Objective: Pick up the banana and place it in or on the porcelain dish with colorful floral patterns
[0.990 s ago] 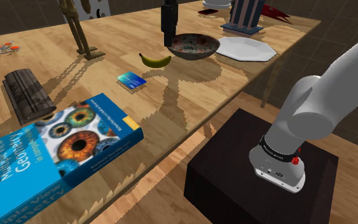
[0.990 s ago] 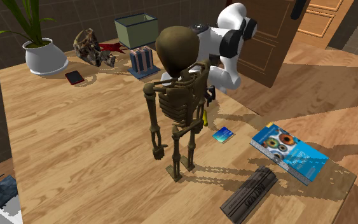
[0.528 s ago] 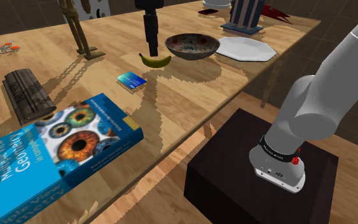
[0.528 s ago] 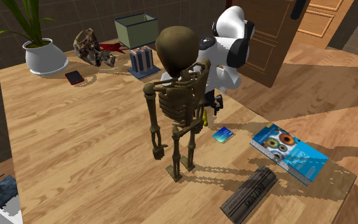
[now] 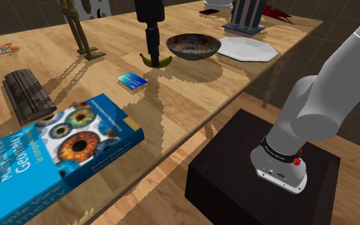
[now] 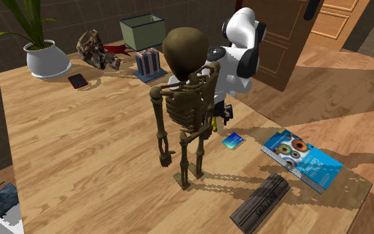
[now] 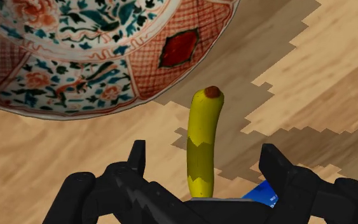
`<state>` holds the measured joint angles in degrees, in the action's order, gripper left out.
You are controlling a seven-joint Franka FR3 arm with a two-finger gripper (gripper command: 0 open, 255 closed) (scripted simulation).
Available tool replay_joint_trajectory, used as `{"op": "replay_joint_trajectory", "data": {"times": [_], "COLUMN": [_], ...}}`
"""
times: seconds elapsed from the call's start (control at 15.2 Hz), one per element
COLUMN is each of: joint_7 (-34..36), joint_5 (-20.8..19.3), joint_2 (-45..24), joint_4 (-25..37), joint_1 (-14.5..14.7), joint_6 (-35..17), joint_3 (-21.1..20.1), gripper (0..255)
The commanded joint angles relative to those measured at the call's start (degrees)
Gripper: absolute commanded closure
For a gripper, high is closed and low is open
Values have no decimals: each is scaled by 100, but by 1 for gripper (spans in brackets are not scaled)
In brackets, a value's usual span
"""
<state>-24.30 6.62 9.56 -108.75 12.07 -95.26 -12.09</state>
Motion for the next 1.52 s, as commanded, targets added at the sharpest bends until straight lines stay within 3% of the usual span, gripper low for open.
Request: {"op": "replay_joint_trajectory", "data": {"times": [0.0, 0.2, 0.26, 0.86, 1.45], "joint_7": [-2, -2, -2, -2, 63], "joint_5": [0, 0, 0, 0, -24], "joint_2": [2, 2, 2, 2, -91], "joint_4": [-8, -7, -7, -7, 786], "joint_1": [-1, 0, 0, 0, -10], "joint_6": [-7, -6, -6, -6, 693], "joint_3": [1, 1, 1, 1, 11], "gripper": [0, 0, 255, 255, 255]}}
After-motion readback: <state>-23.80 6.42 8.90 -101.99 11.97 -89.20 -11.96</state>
